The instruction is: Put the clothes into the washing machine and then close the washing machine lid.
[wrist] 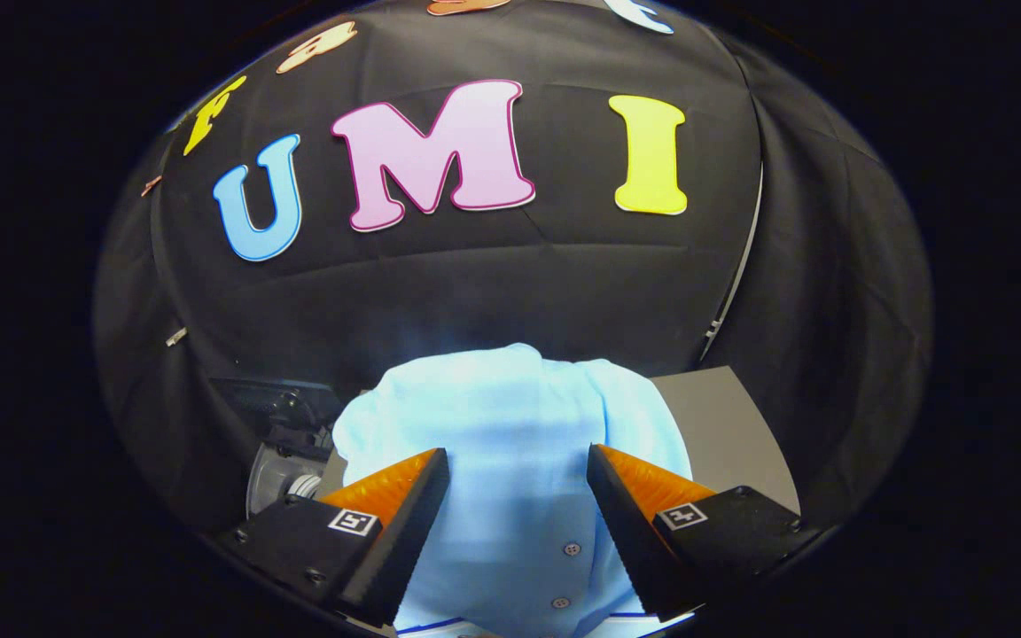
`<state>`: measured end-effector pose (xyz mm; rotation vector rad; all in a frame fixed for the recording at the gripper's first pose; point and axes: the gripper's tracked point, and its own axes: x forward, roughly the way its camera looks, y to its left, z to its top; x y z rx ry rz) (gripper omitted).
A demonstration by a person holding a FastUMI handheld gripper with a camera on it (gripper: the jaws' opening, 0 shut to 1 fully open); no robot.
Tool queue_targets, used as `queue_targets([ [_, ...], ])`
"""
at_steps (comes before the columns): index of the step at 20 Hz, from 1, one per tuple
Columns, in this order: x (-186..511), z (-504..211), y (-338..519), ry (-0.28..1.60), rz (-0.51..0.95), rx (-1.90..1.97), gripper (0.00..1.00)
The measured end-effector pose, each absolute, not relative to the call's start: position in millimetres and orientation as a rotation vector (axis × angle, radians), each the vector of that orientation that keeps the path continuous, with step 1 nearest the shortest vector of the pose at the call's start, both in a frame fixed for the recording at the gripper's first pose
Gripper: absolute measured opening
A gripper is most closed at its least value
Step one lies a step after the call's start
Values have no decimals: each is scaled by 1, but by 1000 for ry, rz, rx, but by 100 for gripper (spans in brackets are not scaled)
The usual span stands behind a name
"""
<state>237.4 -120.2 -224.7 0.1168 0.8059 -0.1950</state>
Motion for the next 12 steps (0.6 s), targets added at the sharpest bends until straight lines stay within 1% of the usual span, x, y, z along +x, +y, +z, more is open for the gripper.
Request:
queue_targets([
  [7, 231, -250, -126, 888, -213, 101, 99],
  [12, 230, -255, -128, 900, -218, 73, 99],
])
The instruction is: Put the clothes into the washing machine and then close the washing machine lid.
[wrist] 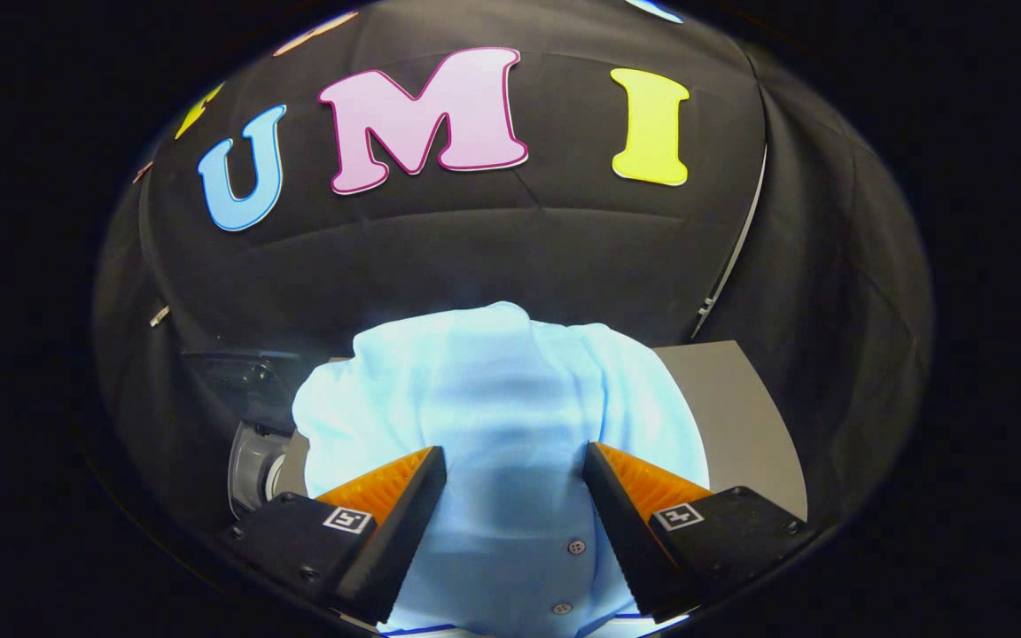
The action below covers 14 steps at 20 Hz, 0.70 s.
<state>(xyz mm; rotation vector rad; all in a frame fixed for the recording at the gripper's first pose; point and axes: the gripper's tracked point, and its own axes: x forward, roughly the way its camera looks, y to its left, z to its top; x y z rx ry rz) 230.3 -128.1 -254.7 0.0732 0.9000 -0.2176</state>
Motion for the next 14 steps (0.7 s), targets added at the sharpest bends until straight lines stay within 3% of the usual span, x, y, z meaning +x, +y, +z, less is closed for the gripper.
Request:
queue_targets([
  [3, 229, -255, -132, 907, -222, 60, 90],
  [6, 229, -256, -131, 912, -211, 90, 46],
  [7, 229, -257, -131, 914, -203, 75, 46],
  [10, 228, -255, -130, 905, -205, 91, 18],
  [12, 227, -255, -129, 907, -202, 61, 18],
  [14, 228, -254, -130, 877, -210, 48, 5],
])
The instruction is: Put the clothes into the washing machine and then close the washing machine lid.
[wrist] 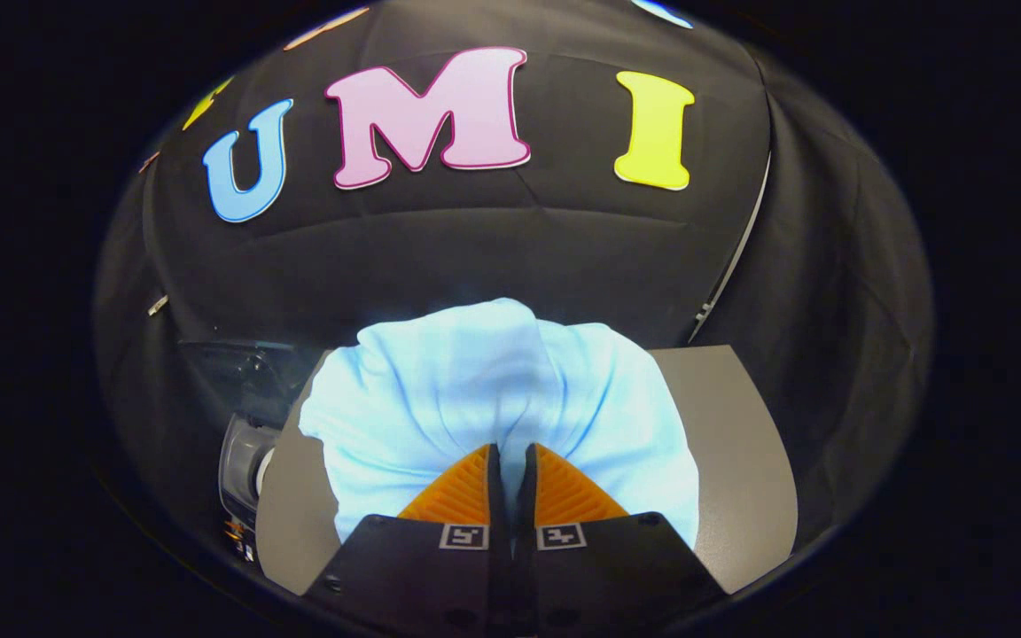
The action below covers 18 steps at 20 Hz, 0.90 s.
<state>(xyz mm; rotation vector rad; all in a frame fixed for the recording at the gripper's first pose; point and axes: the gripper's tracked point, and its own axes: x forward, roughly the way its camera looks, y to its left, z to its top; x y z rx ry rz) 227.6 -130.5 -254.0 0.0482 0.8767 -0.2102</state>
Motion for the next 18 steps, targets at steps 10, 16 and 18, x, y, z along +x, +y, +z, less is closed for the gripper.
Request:
queue_targets([
  [10, 218, -187, -87, 750, -191, 18, 5],
  [16, 216, -121, -17, 626, -97, 15, 5],
  [18, 217, -101, 14, 583, -49, 19, 5],
])
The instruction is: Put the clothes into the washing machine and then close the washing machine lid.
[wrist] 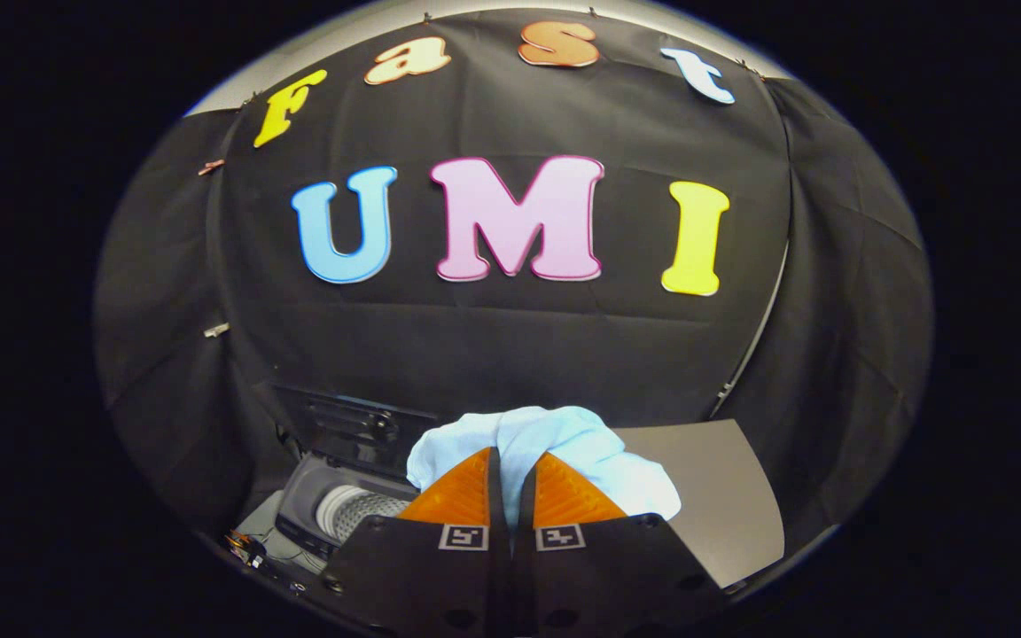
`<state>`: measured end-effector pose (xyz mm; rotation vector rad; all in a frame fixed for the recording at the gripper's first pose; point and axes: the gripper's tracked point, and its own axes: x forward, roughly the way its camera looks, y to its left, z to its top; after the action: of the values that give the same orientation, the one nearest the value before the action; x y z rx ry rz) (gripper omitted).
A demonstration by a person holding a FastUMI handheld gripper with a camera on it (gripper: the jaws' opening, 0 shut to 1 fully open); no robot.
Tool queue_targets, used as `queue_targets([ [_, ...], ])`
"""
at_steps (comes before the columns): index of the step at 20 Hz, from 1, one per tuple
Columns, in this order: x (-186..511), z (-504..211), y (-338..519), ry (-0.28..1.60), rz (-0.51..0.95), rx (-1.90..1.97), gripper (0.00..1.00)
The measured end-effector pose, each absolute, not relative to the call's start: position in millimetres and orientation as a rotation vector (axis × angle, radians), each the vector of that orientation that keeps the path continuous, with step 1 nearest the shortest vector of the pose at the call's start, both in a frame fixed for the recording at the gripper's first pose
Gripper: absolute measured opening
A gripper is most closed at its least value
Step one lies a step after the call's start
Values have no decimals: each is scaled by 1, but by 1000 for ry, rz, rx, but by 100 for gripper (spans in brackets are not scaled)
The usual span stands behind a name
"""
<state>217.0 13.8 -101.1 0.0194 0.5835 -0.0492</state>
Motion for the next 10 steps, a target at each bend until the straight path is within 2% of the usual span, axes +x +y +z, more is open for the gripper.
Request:
queue_targets([
  [4, 223, -83, 82, 535, 70, 24, 5],
  [10, 233, -101, 183, 581, 257, 58, 5],
])
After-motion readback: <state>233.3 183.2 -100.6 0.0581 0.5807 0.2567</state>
